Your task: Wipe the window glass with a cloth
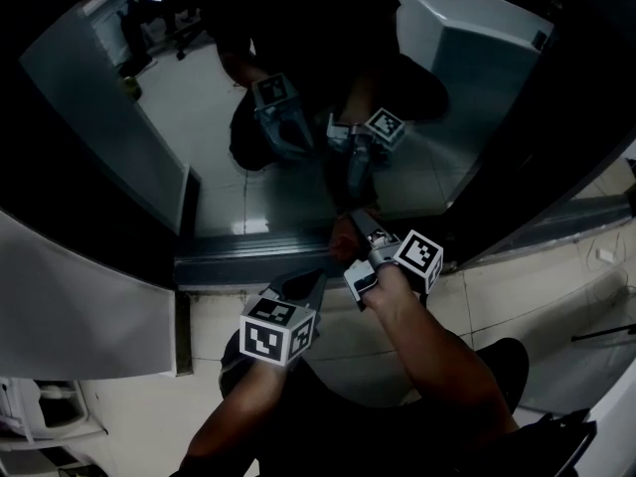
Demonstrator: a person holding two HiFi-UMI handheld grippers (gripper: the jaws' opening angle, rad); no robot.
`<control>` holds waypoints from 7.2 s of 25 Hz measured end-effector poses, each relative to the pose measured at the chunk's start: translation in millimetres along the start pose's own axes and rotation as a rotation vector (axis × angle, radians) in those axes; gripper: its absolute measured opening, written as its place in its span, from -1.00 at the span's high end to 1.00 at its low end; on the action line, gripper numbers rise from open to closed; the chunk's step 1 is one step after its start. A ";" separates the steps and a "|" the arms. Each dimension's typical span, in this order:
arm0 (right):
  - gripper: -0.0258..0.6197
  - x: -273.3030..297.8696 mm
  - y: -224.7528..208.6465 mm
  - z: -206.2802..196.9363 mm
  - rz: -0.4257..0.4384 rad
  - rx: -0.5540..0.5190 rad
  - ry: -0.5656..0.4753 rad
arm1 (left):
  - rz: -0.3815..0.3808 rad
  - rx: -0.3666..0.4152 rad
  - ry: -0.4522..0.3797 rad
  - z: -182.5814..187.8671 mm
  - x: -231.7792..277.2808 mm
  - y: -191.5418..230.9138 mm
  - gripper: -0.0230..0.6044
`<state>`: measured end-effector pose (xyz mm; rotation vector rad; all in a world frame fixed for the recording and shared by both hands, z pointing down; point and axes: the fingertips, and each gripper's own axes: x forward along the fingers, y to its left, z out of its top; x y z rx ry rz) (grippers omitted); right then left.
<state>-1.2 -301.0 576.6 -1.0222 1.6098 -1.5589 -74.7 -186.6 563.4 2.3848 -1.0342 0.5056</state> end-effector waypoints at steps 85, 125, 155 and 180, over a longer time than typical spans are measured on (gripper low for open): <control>0.70 -58.5 348.7 -4.0 -0.036 -0.428 0.119 | 0.030 -0.111 0.048 247.3 -283.5 -117.2 0.87; 0.70 -603.6 591.2 -250.2 0.169 -1.384 0.367 | -0.001 0.062 -0.186 199.7 -611.9 -437.4 0.87; 0.70 -573.1 605.3 -329.2 0.039 -1.460 0.331 | -0.084 0.034 -0.220 188.6 -655.7 -366.1 0.87; 0.70 -573.1 610.3 -329.9 0.091 -1.454 0.362 | -0.072 0.052 -0.157 172.8 -650.0 -382.1 0.87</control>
